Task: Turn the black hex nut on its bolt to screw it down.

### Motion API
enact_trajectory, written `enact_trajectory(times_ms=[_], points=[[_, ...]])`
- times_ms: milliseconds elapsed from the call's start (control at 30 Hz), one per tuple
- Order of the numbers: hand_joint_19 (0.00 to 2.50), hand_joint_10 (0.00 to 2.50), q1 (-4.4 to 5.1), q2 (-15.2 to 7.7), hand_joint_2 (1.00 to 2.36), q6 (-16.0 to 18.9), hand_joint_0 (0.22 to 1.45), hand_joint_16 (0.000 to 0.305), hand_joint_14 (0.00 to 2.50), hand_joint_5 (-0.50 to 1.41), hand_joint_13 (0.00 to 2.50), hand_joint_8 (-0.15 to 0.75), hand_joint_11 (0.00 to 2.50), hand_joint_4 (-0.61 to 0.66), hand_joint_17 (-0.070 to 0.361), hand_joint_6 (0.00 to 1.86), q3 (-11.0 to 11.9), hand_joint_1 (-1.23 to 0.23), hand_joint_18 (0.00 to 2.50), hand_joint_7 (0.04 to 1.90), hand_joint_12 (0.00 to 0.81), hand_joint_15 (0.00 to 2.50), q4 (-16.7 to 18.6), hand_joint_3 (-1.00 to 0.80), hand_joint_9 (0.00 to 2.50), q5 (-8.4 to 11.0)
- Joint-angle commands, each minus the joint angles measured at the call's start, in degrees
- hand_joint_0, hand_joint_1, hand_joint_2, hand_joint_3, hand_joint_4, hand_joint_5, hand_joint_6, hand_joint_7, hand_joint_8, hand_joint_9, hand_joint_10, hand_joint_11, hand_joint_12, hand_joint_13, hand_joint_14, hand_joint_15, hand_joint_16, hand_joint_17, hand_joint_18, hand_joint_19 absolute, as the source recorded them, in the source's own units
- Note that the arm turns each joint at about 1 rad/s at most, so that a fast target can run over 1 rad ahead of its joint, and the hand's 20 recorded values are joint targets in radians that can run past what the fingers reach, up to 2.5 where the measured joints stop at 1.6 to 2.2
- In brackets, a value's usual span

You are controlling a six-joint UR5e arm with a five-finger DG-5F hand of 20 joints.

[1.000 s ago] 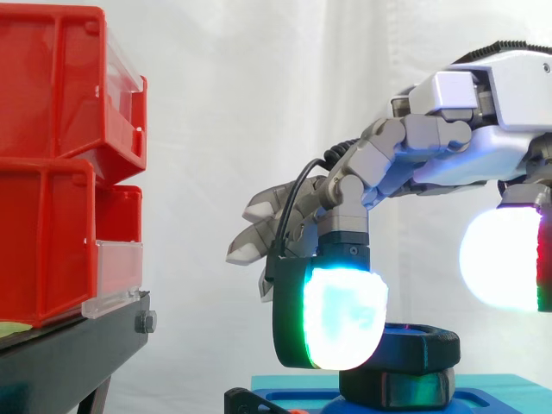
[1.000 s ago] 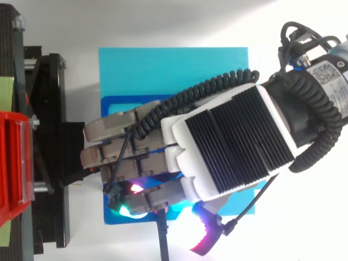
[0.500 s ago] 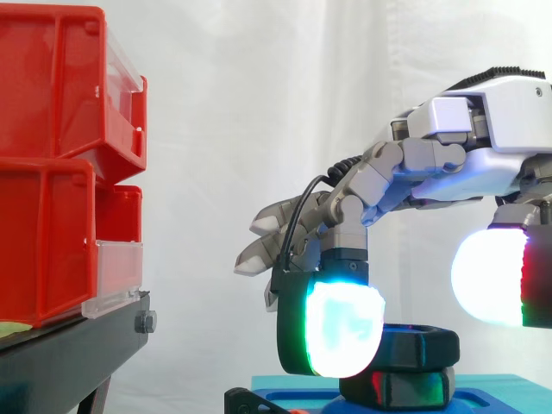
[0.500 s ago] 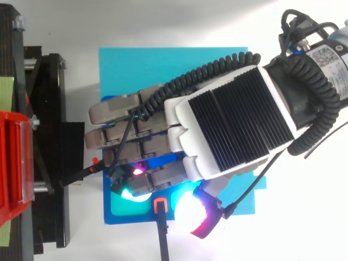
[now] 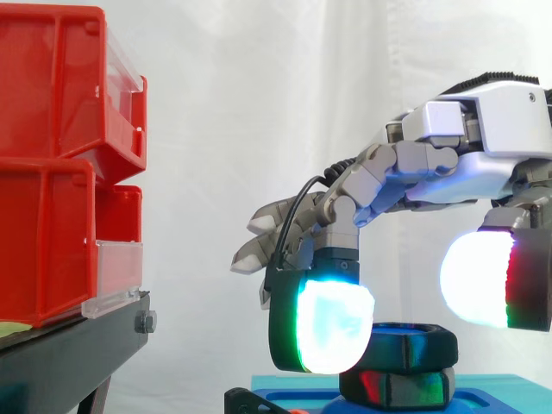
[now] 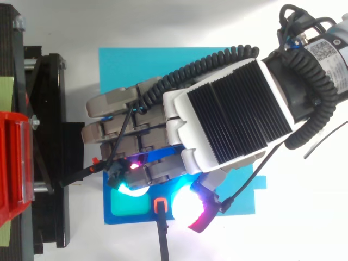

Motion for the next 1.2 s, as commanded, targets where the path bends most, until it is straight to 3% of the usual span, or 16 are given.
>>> enact_trajectory(times_ms=[0,167,667,1167], points=[[0.15,0.01,-0.05,-0.04,1.0,-0.04,0.53,0.013,0.0,-0.21,0.36,0.247,0.36,0.22,0.03,0.84,-1.17,-0.48,0.1,0.6,0.132,0.01,1.79,-0.5,0.57,0.0],[0.14,0.01,-0.13,-0.04,1.0,-0.04,0.53,0.013,0.0,-0.21,0.37,0.246,0.35,0.22,0.03,0.84,-1.96,-0.48,0.1,0.61,0.131,0.01,4.07,-0.5,0.57,-0.35],[0.14,0.01,-0.57,-0.04,1.0,-0.04,0.54,0.013,0.0,-0.21,0.36,0.246,0.36,0.22,0.029,0.84,-2.05,-0.49,0.1,0.6,0.131,0.01,3.81,-0.5,0.57,-0.97],[0.14,0.01,-1.63,-0.04,1.0,-1.01,0.54,0.013,0.0,-0.21,0.36,0.247,0.36,0.22,0.03,0.84,-2.05,-0.49,0.11,0.6,0.129,0.0,3.72,-0.5,0.57,-1.76]])
